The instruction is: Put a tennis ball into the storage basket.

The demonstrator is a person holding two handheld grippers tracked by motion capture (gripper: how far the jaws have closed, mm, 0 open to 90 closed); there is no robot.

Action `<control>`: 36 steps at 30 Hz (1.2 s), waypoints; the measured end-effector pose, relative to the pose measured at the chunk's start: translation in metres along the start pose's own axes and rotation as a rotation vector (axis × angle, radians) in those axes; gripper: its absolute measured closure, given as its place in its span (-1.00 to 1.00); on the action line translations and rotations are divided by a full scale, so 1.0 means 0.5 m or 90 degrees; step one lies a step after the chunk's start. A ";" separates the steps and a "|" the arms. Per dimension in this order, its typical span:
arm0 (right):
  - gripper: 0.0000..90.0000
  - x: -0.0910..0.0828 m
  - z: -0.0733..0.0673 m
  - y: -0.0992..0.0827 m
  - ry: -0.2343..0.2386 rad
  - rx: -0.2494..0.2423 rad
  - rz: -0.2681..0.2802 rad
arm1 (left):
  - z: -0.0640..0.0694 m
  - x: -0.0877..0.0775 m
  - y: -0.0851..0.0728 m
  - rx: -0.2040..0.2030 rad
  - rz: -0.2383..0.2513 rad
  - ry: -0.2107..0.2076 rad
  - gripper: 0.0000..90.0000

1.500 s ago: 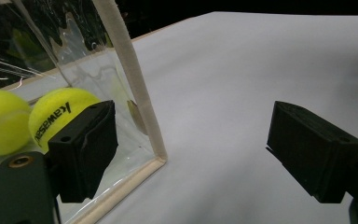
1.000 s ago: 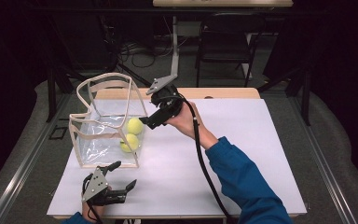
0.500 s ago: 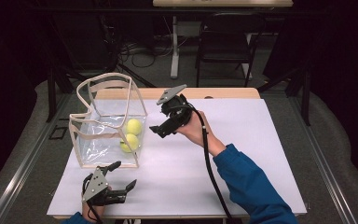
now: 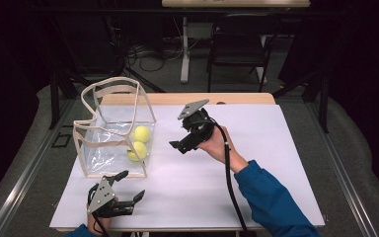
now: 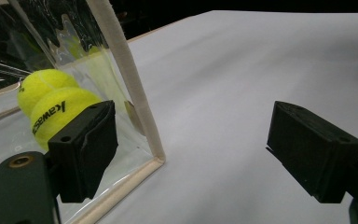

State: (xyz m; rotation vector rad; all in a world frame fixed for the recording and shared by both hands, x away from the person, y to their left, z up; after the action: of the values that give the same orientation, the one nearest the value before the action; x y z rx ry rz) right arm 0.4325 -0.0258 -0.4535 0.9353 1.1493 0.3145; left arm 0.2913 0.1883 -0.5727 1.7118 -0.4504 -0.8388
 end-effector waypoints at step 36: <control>-1.00 -0.065 -0.024 -0.198 -0.025 0.043 -0.023 | 0.001 0.002 0.001 -0.001 0.000 0.002 -0.64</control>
State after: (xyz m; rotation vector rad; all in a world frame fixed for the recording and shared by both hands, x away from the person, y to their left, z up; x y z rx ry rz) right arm 0.3850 -0.1006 -0.5098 0.9737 1.1456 0.2283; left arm 0.2916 0.1873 -0.5727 1.7116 -0.4482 -0.8365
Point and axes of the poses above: each handheld gripper's, and its own axes: x roughly forward along the jaws, y roughly out of its top, z roughly to its right, the point moved 6 cm from there along x, roughly forward along the jaws
